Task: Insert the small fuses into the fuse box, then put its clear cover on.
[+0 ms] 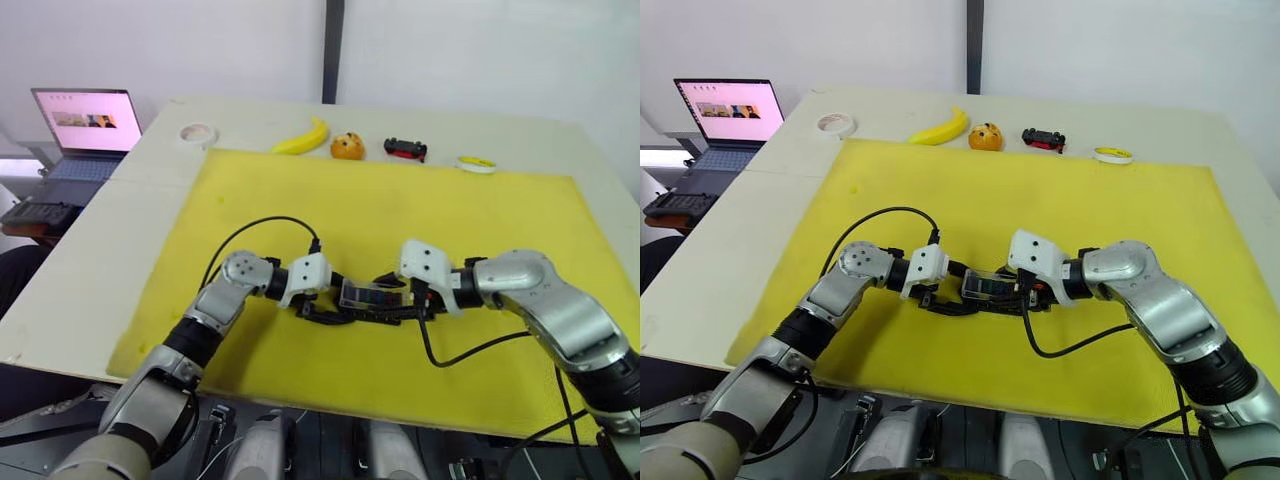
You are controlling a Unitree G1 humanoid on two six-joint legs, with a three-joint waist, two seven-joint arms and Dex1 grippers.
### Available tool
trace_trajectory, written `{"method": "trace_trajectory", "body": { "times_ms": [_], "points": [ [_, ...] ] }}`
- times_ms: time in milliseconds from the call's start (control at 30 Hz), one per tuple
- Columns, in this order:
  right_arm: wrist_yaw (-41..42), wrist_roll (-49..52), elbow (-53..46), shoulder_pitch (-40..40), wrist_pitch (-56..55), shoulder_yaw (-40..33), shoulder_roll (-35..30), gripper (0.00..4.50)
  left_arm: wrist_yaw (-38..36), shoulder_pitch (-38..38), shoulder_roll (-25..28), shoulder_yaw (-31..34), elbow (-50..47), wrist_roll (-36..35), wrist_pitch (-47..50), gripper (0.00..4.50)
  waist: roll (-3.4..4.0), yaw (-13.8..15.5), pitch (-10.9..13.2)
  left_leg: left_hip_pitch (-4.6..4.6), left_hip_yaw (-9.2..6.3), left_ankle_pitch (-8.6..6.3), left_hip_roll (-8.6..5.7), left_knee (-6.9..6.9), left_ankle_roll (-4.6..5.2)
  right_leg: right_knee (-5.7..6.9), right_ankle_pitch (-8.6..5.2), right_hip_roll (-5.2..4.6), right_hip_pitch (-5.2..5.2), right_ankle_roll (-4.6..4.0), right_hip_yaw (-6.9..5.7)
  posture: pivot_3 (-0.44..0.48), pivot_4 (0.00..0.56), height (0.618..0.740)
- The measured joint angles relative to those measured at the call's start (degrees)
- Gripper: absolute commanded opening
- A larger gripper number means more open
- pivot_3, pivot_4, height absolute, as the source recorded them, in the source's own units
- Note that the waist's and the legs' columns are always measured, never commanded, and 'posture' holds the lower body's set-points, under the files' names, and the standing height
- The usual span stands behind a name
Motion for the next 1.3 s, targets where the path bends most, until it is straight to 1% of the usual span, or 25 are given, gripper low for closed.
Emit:
{"method": "trace_trajectory", "body": {
  "times_ms": [167, 533, 700, 967, 1100, 1300],
  "points": [
    [-0.44, 0.07, -1.08, 1.02, 0.23, -0.91, -0.23, 1.7, -0.09, 0.0, -0.26, -0.04, -0.11, 0.16, -0.18, 2.59, 0.0, 0.22, 0.0, 0.0, 0.0, -0.01, -0.02, 0.0, 0.02, -0.02, 0.0, 0.0, 0.0, 0.0, 0.0, 0.0, 0.15, 0.74],
    [3.65, 0.42, 2.9, -2.29, -0.01, 0.3, -0.66, 1.7, 0.13, -0.01, -0.76, -0.03, 0.16, 0.65, -0.2, 2.59, -0.01, 0.74, 0.0, 0.0, 0.02, -0.02, -0.03, 0.0, 0.03, -0.03, 0.0, 0.07, 0.01, 0.0, -0.01, 0.0, 0.15, 0.74],
    [3.9, 0.55, 3.6, -0.59, -2.11, -0.73, -0.65, 1.7, 0.21, 0.0, -0.93, -0.07, 0.08, 0.76, -0.11, 2.59, -0.01, 1.03, -0.02, 0.01, 0.03, -0.02, -0.03, 0.0, 0.03, -0.02, 0.0, 0.08, 0.01, 0.0, -0.01, 0.0, 0.15, 0.74],
    [1.77, 0.49, 0.6, 1.66, -1.24, -2.04, -0.7, 1.7, 0.11, 0.0, -1.15, -0.09, -0.11, 0.84, -0.12, 2.59, -0.01, 1.23, -0.02, 0.01, 0.03, -0.03, -0.03, 0.0, 0.04, -0.03, 0.0, 0.08, 0.01, 0.0, -0.01, 0.0, 0.15, 0.74],
    [1.76, 0.53, -0.16, 0.71, 0.07, -1.65, -1.08, 1.7, 0.1, -0.01, -1.21, -0.08, -0.13, 0.85, -0.15, 2.59, -0.01, 1.27, -0.02, 0.0, 0.03, -0.03, -0.03, 0.0, 0.05, -0.05, 0.0, 0.08, 0.01, 0.0, -0.01, 0.0, 0.15, 0.74],
    [3.11, 0.47, 2.1, -1.31, -0.25, -0.5, -1.12, 1.7, 0.27, 0.0, -1.17, -0.06, -0.07, 0.85, 0.0, 2.59, -0.01, 1.19, -0.02, 0.01, 0.04, -0.03, -0.03, 0.0, 0.05, -0.04, 0.0, 0.08, 0.01, 0.0, -0.01, 0.0, 0.15, 0.74]
  ]
}}
